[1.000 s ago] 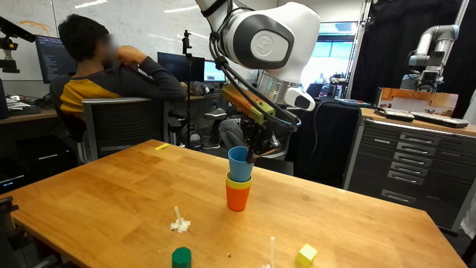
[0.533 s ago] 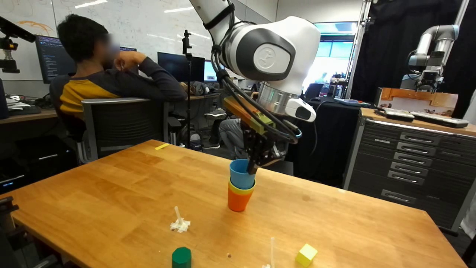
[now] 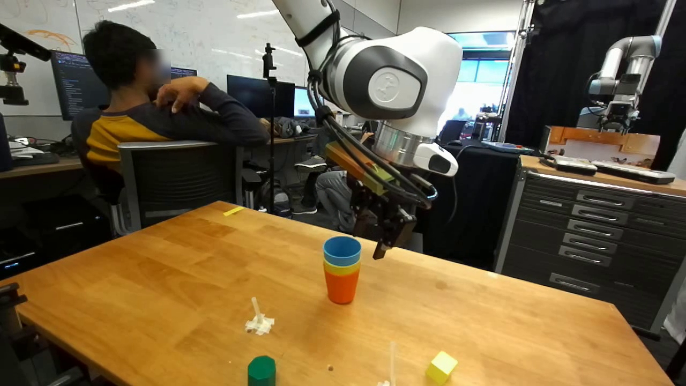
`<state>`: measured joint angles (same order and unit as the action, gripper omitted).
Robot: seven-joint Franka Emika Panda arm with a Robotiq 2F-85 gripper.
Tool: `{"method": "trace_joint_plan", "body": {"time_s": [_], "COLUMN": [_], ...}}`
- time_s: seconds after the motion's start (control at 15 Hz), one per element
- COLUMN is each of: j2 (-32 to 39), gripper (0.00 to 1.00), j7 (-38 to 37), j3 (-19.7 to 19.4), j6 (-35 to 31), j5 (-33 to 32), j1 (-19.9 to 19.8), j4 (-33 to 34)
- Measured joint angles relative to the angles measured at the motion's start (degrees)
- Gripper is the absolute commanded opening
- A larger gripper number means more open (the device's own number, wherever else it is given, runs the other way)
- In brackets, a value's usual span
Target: Stack up the cups
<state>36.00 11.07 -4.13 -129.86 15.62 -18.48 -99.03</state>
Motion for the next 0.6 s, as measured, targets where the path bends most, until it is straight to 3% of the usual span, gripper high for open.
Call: {"method": "trace_joint_plan", "body": {"time_s": [0.6], "j2": [-5.2], "gripper": [1.0], "j7": [1.9], "j3": [0.25], "j6": [-0.03], "j5": [0.0], "j1": [0.08], "j4": [-0.99]}}
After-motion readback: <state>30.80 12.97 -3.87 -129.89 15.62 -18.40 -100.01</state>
